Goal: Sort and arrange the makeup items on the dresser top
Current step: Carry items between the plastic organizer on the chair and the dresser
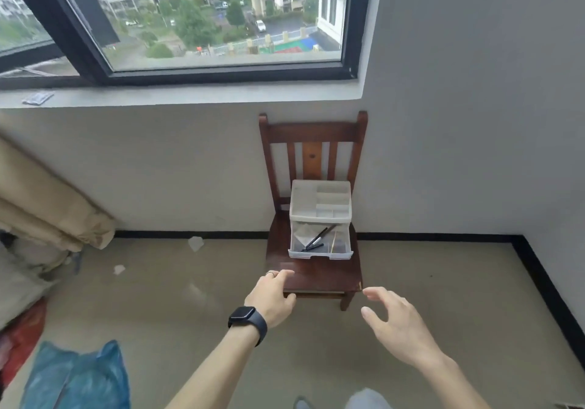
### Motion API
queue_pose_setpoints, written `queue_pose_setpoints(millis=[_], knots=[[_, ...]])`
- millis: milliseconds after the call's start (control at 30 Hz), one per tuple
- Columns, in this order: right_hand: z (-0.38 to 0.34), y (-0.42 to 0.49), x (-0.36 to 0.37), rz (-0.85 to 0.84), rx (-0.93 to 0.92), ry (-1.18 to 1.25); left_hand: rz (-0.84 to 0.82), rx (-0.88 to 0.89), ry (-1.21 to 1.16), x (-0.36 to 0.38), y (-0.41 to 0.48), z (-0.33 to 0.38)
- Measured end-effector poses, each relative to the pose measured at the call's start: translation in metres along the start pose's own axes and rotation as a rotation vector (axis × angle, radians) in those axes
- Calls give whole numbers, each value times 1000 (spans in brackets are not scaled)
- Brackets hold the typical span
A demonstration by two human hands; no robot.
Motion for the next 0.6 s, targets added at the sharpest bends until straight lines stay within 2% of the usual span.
queue_pose_setpoints(millis=[133,367,600], knots=[[26,68,18,-86,80,9,-80,-64,-33,16,62,-5],[64,199,43,-176,278,153,-129,-181,-60,37,165,-7],[103,284,109,-192,765,717,-158,-310,-118,75,260,-21]])
Point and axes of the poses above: each hand's wrist, its own y-axis towards the middle knuckle, its own x-axis out of the palm, z = x × y, the point moved 8 cm from there along y, towards the middle knuckle, and after that the axes turned 2 degrees about -y, right-handed, at the moved point
